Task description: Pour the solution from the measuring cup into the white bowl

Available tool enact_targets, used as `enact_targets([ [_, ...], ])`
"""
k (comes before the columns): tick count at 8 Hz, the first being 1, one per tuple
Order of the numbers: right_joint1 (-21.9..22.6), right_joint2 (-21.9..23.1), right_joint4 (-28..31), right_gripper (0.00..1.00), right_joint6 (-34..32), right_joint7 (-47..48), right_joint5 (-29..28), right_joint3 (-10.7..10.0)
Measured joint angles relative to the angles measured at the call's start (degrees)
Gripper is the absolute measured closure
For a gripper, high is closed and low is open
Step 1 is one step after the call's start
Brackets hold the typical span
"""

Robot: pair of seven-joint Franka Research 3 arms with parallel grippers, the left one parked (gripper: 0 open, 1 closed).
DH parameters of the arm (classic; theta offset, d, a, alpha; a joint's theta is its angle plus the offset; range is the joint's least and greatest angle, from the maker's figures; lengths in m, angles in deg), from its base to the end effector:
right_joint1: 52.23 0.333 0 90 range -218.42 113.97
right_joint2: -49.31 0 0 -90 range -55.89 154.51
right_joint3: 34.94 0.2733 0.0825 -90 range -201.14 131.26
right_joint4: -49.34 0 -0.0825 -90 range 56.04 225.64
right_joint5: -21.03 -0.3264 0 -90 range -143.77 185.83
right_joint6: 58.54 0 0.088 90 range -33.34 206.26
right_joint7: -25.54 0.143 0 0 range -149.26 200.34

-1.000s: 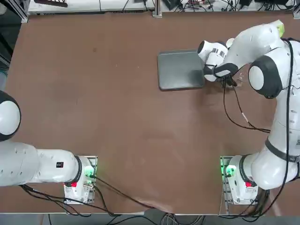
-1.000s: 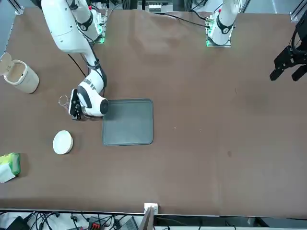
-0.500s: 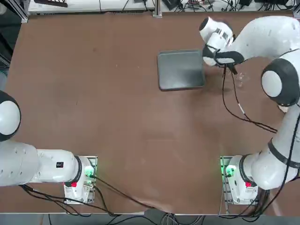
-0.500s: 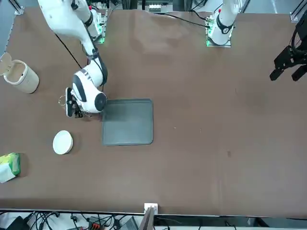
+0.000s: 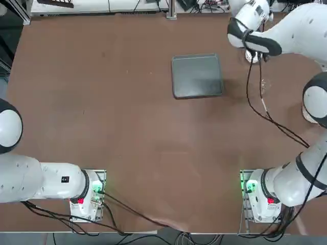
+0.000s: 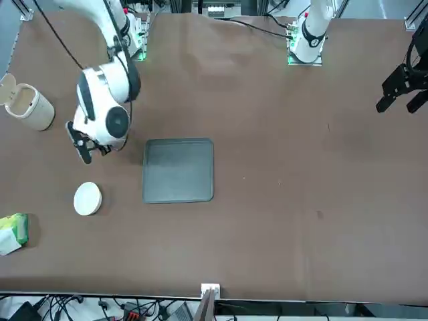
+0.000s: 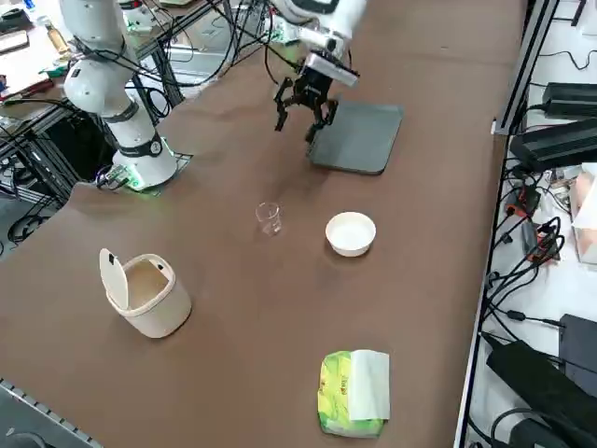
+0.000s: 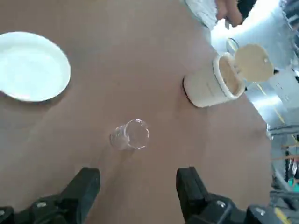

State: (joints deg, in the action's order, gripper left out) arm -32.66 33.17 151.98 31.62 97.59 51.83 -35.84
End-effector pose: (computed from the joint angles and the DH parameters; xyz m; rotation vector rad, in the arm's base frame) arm 0.4965 0.0910 0.3381 2.2357 -0.9324 0.0440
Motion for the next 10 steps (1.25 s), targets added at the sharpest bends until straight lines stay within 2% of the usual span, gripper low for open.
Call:
enact_targets([
  [2,-2.9,1.8,-4.5,0.0,-1.9,-19.0,-4.0,-0.5],
  [5,-9.6,2.3,-10.6,0.0,-2.5,-46.4,-12.4,-0.8],
  [8,-13.2,4.0,-13.7,0.0,-4.4,-67.0,-20.5,-0.8],
  [10,-16.4,6.1,-13.8,0.0,-4.6,-75.9,-26.3,-0.9],
])
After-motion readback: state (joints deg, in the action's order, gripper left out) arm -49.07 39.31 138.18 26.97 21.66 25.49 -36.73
